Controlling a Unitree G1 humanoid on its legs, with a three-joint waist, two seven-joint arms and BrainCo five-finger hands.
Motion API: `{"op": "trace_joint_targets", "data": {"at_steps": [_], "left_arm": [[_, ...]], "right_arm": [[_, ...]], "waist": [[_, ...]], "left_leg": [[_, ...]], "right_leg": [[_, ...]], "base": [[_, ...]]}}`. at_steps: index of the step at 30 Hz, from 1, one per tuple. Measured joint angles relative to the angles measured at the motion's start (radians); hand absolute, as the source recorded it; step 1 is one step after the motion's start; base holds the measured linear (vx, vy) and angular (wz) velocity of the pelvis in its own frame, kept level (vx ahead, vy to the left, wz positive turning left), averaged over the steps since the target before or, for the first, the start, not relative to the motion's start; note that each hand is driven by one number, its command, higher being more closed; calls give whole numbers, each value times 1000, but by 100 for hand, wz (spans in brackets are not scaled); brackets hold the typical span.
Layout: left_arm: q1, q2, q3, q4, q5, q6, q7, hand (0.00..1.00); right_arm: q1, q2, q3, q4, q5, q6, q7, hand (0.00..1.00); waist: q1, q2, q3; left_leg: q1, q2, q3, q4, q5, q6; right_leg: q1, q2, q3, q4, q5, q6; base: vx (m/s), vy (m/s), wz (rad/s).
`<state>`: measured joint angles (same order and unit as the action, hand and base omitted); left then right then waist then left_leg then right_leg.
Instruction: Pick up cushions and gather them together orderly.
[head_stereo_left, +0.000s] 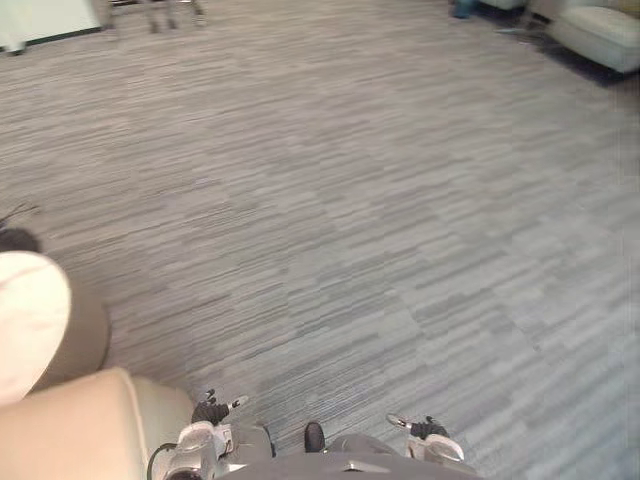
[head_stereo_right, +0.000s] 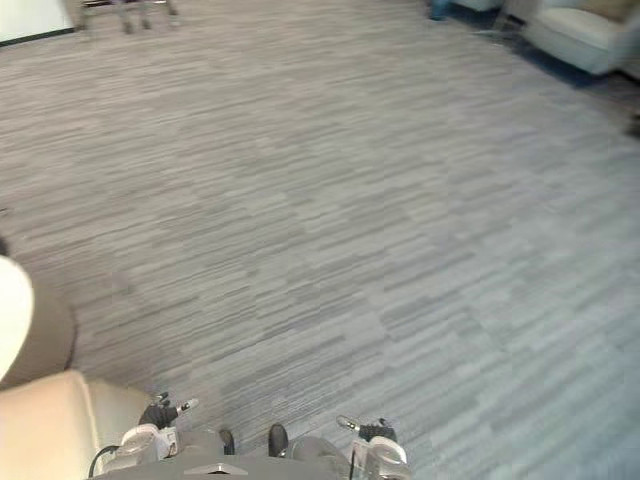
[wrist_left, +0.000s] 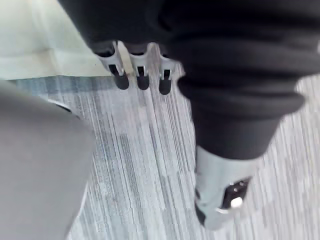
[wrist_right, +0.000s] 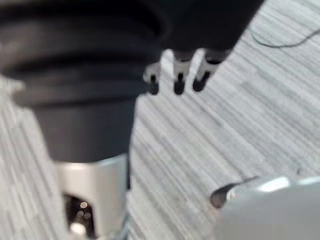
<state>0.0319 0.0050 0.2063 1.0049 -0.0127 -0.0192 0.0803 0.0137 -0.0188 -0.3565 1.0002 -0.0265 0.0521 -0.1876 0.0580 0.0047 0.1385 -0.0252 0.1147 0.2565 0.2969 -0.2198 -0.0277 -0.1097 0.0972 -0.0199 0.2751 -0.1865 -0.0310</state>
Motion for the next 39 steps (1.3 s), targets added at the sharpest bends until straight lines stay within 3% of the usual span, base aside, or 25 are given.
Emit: {"op": "trace_joint_targets", "data": {"at_steps": [1, 3, 4, 5, 7, 10, 14, 15, 16, 20, 22, 23, 26, 28, 30, 31, 32, 33, 34, 36, 37, 38, 39], "left_arm": [[2, 6, -11, 2, 0, 0, 0, 0], [2, 46, -57, 17, -1, 1, 0, 0], [1, 54, -62, 21, -2, 1, 0, 0], [-5, 74, -72, 35, -3, 1, 0, 0], [-13, 84, -73, 47, -3, 2, 0, 0], [-18, 58, -86, 62, -3, 2, -1, 0], [-24, 52, -84, 64, -4, 0, -2, 0], [-23, 51, -70, 58, -4, -4, -1, 0], [-15, 52, -68, 45, -4, -3, -1, 0], [1, 52, -57, 35, -4, -2, -1, 0], [22, 49, -49, 38, -4, -1, -1, 0], [28, 46, -48, 37, -4, -1, -1, 0], [18, 61, -48, 34, -4, -2, -1, 0], [28, 59, -24, 32, -3, 0, -1, 0], [46, 60, -23, 26, -3, 1, -1, 0], [47, 71, -36, 27, -2, 1, -1, 0], [46, 77, -43, 26, 0, 2, -1, 0], [45, 82, -52, 25, 7, 4, -1, 0], [37, 81, -52, 22, 15, 9, 0, 0], [43, 76, -52, 16, 15, 12, 0, 0], [41, 76, -51, 15, 15, 12, 0, 0], [35, 76, -50, 6, 15, 12, 0, 0], [33, 73, -50, 6, 15, 12, 0, 0]], "right_arm": [[-9, 0, 3, 4, 0, 1, 1, 0], [-38, -5, 45, 24, -1, -1, 3, 0], [-44, -7, 50, 34, -2, -2, 3, 0], [-52, -10, 62, 47, -2, -2, 3, 0], [-49, -21, 58, 50, -2, -4, 3, 0], [-43, -53, 57, 59, 1, -5, 2, 0], [-42, -68, 59, 78, 2, -8, -1, 0], [-42, -69, 59, 78, 2, -8, -5, 0], [-55, -79, 57, 79, 2, -8, -11, 0], [-52, -86, 57, 77, 3, -7, -12, 0], [-23, -80, 58, 74, 21, -5, -18, 0], [-17, -77, 57, 72, 26, -5, -19, 0], [-30, -51, 48, 71, 34, -5, -20, 0], [-18, -26, 31, 44, 35, -5, -20, 0], [-13, -14, 32, 20, 29, -9, -15, 0], [-9, -8, 31, -3, 26, -10, -11, 0], [-11, -7, 31, -7, 24, -13, -11, 0], [-11, -7, 31, -17, 21, -14, -9, 0], [-7, -7, 25, -34, 20, -14, -9, 0], [-3, -8, 19, -52, 20, -18, -8, 0], [-3, -8, 19, -56, 19, -19, -8, 0], [1, -3, 17, -79, 21, -23, -7, 0], [-1, -6, 17, -81, 21, -27, -5, 0]], "waist": [[4, 5, 2], [5, 0, -1], [4, 0, -1], [0, -5, -3], [-5, 2, -2], [-10, 44, 6], [-2, 63, 18], [13, 62, 29], [29, 73, 35], [33, 76, 38], [47, 76, 41], [53, 75, 39], [53, 44, 31], [73, 25, 24], [77, 11, 13], [63, -2, 5], [52, -10, 3], [45, -15, 6], [40, -14, 14], [25, 3, 23], [21, 2, 23], [15, -1, 26], [10, 1, 27]], "left_leg": [[6, 0, 27, -5, 0, 0], [37, 7, 136, -21, -2, 4], [44, 7, 147, -27, -2, 4], [56, 2, 154, -38, -2, 4], [66, 4, 150, -40, -2, 3], [76, 17, 151, -24, 1, -2], [-45, 112, 134, 340, 14, -14], [-99, 127, 70, 455, -26, -22], [-147, 96, 16, 449, -82, -23], [-232, 35, -32, 204, -60, -33], [-229, 4, -68, 31, 108, -46], [-217, -5, -65, 22, 140, -33], [-232, -38, -25, 79, 62, 18], [-216, -41, 23, 148, -18, 55], [-158, -58, 56, 153, -70, 68], [-127, -72, 69, 154, -88, 82], [-108, -80, 71, 153, -96, 92], [-66, -81, 70, 144, -110, 94], [-2, -79, 71, 120, -128, 85], [105, -56, 75, 64, -154, 55], [123, -50, 76, 54, -159, 46], [183, -25, 91, 18, -171, 24], [233, -8, 108, -28, -170, 20]], "right_leg": [[-12, -29, -47, 9, 1, 3], [-31, -185, -403, 11, 9, 10], [-27, -208, -470, 11, 18, 6], [-14, -241, -553, 10, 72, 26], [-8, -219, -518, -15, 82, 23], [10, -196, -494, -51, 87, 24], [87, -142, -443, -143, 97, 18], [115, -128, -404, -164, 87, 3], [140, -126, -336, -181, 84, -1], [161, -144, -238, -191, 66, 27], [202, -166, -168, -208, 43, 64], [212, -169, -145, -222, 41, 68], [199, -201, -93, -204, 37, 85], [164, -233, -45, -83, -10, 140], [79, -267, -19, 167, -58, 193], [-14, -294, -6, 395, -49, 227], [-71, -306, 0, 517, -11, 261], [-117, -314, -3, 649, 31, 264], [-154, -322, -44, 769, 20, 226], [-212, -321, -143, 844, -39, 140], [-226, -321, -169, 838, -52, 129], [-287, -320, -243, 781, -90, 90], [-331, -317, -298, 669, -98, 71]], "base": [[66, 212, -147], [56, 141, -136], [111, 11, -113], [131, -67, -73], [108, -69, -53], [68, -54, -28], [63, -74, -30], [128, 45, -109], [140, 93, -119], [169, 174, -98], [345, 299, -98], [406, 265, -81], [405, 210, -36], [369, 201, -49], [407, 161, -40], [379, 64, -2], [473, 14, 6], [481, -48, -2], [404, -73, -15], [347, -103, -20], [388, -155, -21], [416, -192, -28], [433, -214, -29]]}}
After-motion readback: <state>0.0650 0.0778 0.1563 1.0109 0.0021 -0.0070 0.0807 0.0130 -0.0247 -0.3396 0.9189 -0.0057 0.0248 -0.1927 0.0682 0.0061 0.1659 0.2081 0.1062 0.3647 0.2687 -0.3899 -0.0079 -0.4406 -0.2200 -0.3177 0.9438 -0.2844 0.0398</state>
